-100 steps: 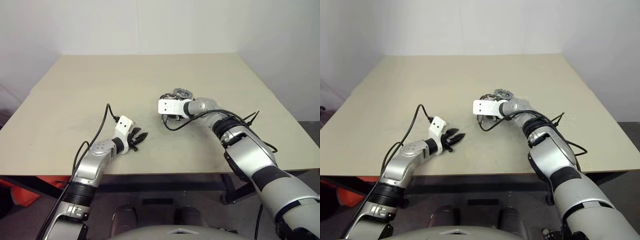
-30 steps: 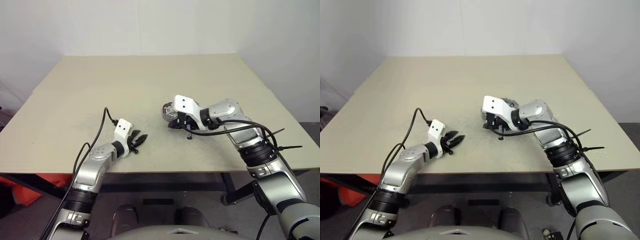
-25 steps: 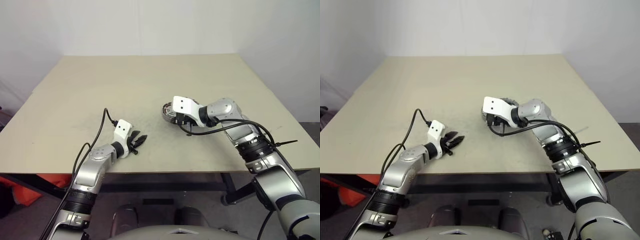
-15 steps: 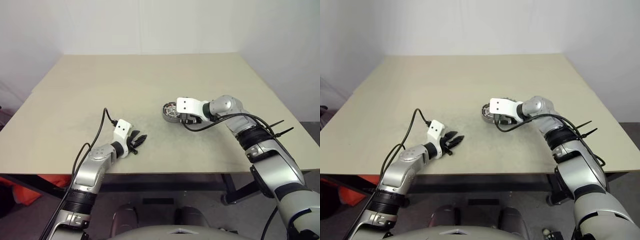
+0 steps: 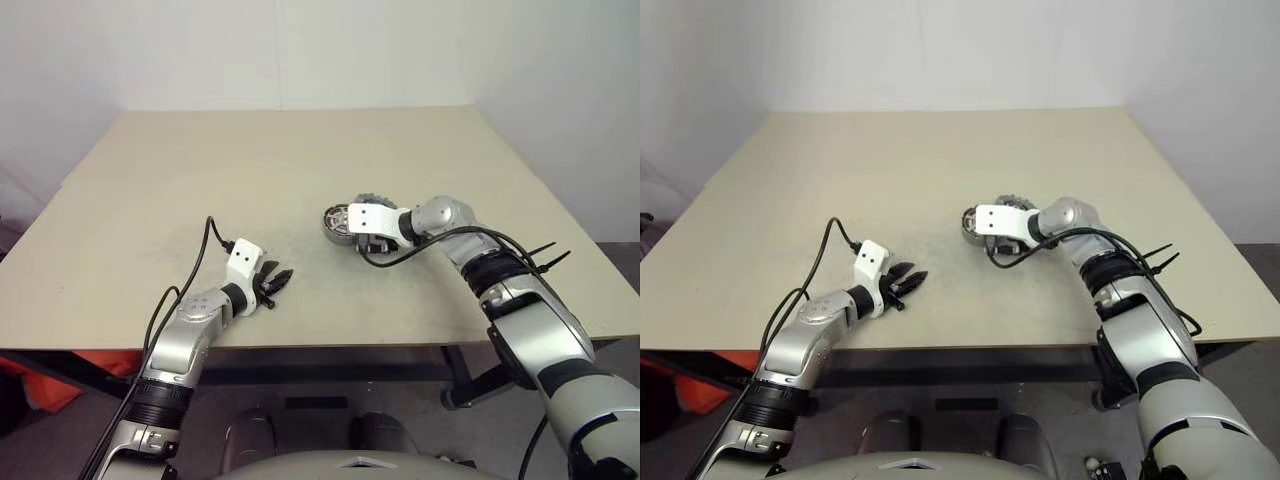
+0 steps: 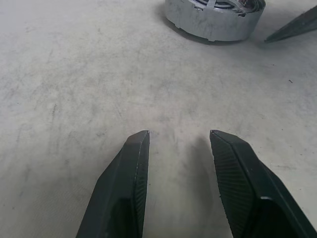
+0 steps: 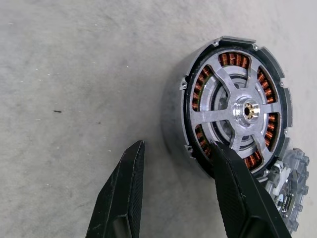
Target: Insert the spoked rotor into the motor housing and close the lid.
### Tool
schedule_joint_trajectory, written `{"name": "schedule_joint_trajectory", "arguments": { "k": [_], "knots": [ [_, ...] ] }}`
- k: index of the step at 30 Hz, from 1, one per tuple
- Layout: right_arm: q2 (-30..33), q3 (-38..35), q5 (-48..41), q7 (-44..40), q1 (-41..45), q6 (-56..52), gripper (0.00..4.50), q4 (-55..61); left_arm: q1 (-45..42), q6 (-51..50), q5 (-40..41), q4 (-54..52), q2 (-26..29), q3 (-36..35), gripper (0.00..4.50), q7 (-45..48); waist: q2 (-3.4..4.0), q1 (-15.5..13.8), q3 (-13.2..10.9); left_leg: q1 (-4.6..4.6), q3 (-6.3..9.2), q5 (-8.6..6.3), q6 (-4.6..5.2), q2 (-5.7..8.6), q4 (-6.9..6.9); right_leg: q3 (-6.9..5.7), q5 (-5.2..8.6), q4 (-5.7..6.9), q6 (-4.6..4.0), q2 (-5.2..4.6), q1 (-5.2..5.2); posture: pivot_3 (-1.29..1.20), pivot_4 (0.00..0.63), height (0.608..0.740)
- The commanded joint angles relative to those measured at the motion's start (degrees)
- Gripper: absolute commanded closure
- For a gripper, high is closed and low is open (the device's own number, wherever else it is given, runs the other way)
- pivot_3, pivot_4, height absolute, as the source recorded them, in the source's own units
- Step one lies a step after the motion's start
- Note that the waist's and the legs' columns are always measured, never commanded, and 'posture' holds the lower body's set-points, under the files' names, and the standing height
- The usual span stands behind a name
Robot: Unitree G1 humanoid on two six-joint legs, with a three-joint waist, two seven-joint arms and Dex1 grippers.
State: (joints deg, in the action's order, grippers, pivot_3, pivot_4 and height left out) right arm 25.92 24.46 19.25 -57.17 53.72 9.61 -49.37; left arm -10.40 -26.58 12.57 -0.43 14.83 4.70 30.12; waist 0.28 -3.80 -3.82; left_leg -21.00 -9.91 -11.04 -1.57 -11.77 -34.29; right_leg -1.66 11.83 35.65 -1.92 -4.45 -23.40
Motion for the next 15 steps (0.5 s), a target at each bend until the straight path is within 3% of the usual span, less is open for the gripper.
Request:
{"name": "schedule_joint_trajectory", "arguments": {
  "k": [1, 4, 9, 15],
  "knots": [
    [-0.9, -0.5, 0.2, 0.7, 2.4, 1.2, 2.15, -2.6, -0.1, 0.5, 0.2, -1.8, 0.2, -0.6, 2.46, -0.4, 0.0, 0.0, 0.0, 0.02, 0.0, 0.01, -0.01, -0.01, 0.0, 0.0, 0.0, 0.01, 0.0, 0.01, 0.01, 0.0, 0.0, 0.74],
    [-1.2, -0.3, 0.3, 0.3, 2.9, 2.1, 2.74, -3.8, 0.1, 0.6, 0.3, -1.8, 0.4, -0.8, 2.46, -0.5, 0.0, 0.0, 0.0, 0.05, 0.0, 0.02, -0.03, -0.02, 0.0, 0.0, -0.01, 0.02, -0.02, 0.03, 0.02, 0.0, 0.0, 0.74],
    [-1.7, -0.5, 0.6, 1.2, 3.6, 2.6, 4.36, -4.9, 0.1, 0.6, 0.3, -1.6, 0.5, -1.0, 2.46, -0.6, -0.02, 0.3, 0.0, 0.11, 0.0, 0.02, -0.03, -0.03, 0.0, 0.02, -0.02, 0.03, -0.04, 0.05, 0.07, 0.0, 0.0, 0.74],
    [-1.9, -1.1, 0.8, 2.3, 4.0, 2.1, 4.49, -5.8, -0.3, 0.6, 0.3, -1.2, 0.3, -1.1, 2.46, -0.7, -0.02, 0.2, 0.0, 0.11, 0.01, 0.04, -0.06, -0.02, -0.01, 0.02, -0.04, 0.03, -0.06, 0.05, 0.07, 0.0, 0.0, 0.74]
  ]
}}
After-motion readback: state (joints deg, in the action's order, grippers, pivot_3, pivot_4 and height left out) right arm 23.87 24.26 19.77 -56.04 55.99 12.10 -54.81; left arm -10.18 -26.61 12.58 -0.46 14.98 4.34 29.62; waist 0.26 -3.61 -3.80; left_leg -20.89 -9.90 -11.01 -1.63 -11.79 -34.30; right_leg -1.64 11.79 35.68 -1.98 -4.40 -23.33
